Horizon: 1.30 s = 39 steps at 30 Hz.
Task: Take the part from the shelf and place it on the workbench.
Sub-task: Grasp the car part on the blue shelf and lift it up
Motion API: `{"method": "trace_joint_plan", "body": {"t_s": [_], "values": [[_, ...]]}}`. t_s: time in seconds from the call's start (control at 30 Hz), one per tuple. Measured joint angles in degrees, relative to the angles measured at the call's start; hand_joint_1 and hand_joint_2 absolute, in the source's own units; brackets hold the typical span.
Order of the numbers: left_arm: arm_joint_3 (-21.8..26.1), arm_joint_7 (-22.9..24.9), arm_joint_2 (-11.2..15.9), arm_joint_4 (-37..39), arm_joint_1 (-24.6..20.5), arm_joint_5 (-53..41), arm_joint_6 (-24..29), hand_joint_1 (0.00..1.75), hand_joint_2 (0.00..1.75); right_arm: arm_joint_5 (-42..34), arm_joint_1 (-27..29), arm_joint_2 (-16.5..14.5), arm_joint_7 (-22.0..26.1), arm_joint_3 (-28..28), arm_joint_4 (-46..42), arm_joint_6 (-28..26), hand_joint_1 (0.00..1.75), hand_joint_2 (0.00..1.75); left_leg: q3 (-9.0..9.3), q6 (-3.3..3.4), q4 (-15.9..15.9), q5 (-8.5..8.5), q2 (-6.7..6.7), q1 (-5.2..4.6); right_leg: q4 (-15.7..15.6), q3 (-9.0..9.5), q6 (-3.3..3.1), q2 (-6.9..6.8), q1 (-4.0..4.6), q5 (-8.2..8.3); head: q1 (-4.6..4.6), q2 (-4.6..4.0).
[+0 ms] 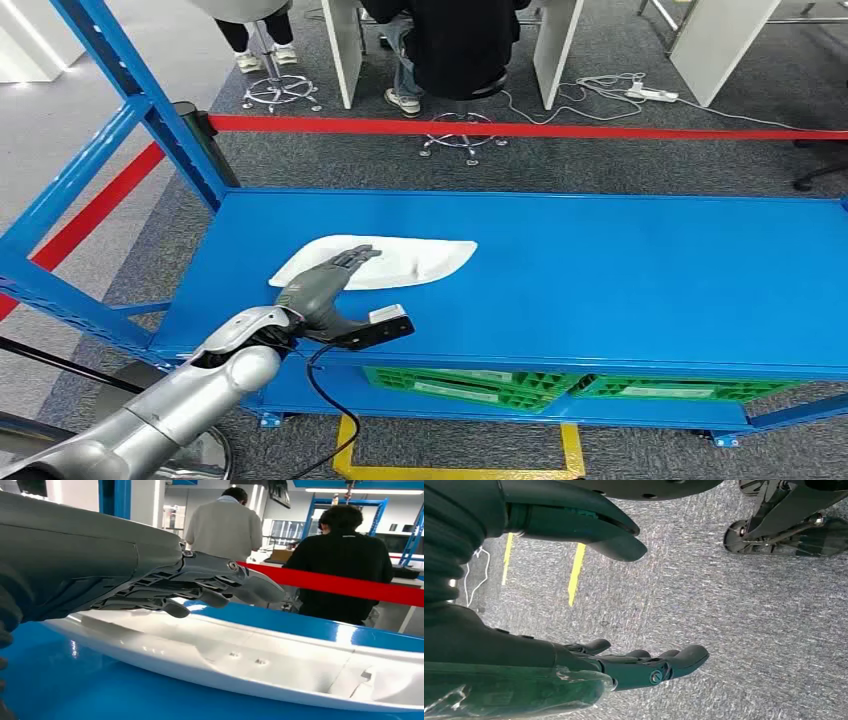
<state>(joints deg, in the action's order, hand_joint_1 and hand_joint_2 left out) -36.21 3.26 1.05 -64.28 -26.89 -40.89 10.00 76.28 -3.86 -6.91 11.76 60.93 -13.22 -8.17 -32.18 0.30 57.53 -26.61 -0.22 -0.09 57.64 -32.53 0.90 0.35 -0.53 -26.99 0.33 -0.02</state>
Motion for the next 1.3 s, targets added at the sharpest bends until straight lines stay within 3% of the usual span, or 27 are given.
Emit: {"method": "trace_joint_plan", "body": {"t_s": [0.2, 0.27, 0.3, 0.4, 0.43, 0.47, 1.3], "values": [[0.01, 0.00, -0.17, 0.39, 0.00, 0.00, 0.02, 0.00, 1.75, -0.01, 0.03, 0.00, -0.02, -0.04, 0.00, -0.06, 0.00, 1.75, 0.00, 0.00, 0.00, 0.00, 0.00, 0.00, 0.00, 0.00, 0.00, 0.00, 0.00, 0.00, 0.00, 0.00], [0.01, 0.00, -0.22, 0.58, 0.01, -0.01, 0.05, 0.10, 1.75, -0.02, 0.05, 0.00, -0.02, -0.05, 0.00, -0.07, 0.00, 1.75, 0.00, 0.00, 0.00, 0.00, 0.00, 0.00, 0.00, 0.00, 0.00, 0.00, 0.00, 0.00, 0.01, 0.00], [0.01, 0.01, -0.23, 0.68, 0.01, -0.07, 0.12, 0.34, 1.75, -0.03, 0.05, 0.00, -0.02, -0.05, 0.00, -0.07, 0.00, 1.75, 0.00, 0.00, 0.00, 0.00, 0.00, 0.00, 0.00, 0.01, 0.00, 0.00, 0.00, 0.00, 0.01, 0.00], [0.01, 0.40, -0.23, 1.05, 0.00, -1.11, 0.53, 1.45, 1.75, -0.16, 0.06, 0.00, 0.05, -0.05, 0.00, -0.04, 0.00, 1.75, 0.00, 0.00, 0.00, 0.00, 0.00, 0.00, 0.00, 0.01, 0.00, 0.00, 0.00, 0.00, 0.00, 0.00], [0.01, 0.63, -0.23, 1.20, 0.00, -1.63, 0.64, 1.65, 1.75, -0.25, 0.06, 0.00, 0.10, -0.05, 0.00, -0.03, 0.00, 1.75, 0.00, 0.00, 0.00, 0.00, 0.00, 0.00, 0.00, 0.01, 0.00, 0.00, 0.00, 0.00, 0.00, 0.00], [0.01, 0.87, -0.22, 1.37, 0.00, -2.11, 0.72, 1.71, 1.75, -0.37, 0.06, 0.00, 0.18, -0.06, 0.00, -0.01, 0.00, 1.75, 0.00, 0.00, 0.00, 0.00, 0.00, 0.00, 0.00, 0.01, 0.00, 0.00, 0.00, 0.00, 0.00, 0.00], [0.21, 1.88, 0.09, 2.56, -0.51, -7.12, 1.96, 1.75, 1.75, -2.10, 0.05, -0.02, 1.81, -0.08, 0.00, 1.66, 0.00, 1.75, 0.04, 0.00, 0.00, 0.00, 0.00, 0.00, 0.00, 0.07, 0.00, 0.00, 0.00, 0.00, 0.01, 0.00]]}}
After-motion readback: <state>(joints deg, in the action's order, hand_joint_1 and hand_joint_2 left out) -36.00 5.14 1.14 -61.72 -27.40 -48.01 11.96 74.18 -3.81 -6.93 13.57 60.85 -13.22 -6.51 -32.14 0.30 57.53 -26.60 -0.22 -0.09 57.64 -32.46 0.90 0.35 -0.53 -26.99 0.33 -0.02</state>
